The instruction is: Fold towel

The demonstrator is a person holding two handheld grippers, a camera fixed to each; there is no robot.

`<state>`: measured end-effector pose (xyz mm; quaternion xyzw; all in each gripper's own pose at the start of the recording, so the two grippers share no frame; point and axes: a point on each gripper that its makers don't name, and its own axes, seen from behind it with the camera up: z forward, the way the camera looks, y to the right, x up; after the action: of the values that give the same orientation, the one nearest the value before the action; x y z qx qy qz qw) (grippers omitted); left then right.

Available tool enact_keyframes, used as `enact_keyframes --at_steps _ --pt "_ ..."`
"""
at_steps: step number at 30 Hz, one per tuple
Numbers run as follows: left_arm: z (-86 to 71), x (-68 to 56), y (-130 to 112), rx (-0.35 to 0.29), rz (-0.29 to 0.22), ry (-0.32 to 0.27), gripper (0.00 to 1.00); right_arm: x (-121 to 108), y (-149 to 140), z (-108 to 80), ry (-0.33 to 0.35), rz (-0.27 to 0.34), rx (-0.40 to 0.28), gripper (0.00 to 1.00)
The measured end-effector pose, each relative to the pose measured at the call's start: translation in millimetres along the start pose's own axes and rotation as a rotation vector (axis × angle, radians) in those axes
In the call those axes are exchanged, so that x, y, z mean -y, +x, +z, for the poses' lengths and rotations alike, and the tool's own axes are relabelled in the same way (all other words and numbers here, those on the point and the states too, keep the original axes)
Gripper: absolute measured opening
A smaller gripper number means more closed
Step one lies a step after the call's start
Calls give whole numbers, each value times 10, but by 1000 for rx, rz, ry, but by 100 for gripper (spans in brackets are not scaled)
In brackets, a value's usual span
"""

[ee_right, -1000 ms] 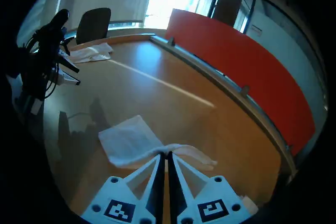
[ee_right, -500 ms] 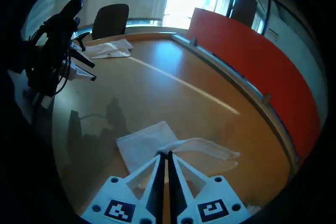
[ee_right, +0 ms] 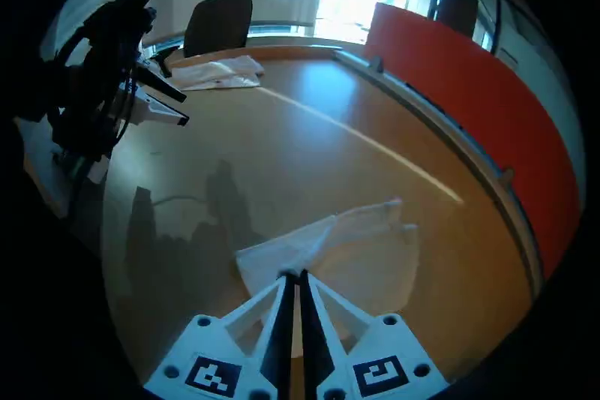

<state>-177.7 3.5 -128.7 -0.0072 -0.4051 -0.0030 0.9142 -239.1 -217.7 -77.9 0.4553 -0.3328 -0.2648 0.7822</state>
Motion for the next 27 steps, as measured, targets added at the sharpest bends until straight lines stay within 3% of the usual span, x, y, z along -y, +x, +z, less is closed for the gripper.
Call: enact_keyframes --at_steps 1,5,9,22,27 --pt "-3 6 -5 1 1 1 93 17 -18 32 1 2 8 18" --pt "-15 29 -22 1 4 3 93 77 -77 119 7 16 27 68" --pt "-28 40 -30 1 4 3 93 89 -84 100 7 43 18 75" --pt "-40 -5 -15 -4 10 -5 93 10 -141 -11 -22 60 9 76" --pt "-39 -19 -26 -4 7 -7 93 -13 -181 -33 -33 67 8 85"
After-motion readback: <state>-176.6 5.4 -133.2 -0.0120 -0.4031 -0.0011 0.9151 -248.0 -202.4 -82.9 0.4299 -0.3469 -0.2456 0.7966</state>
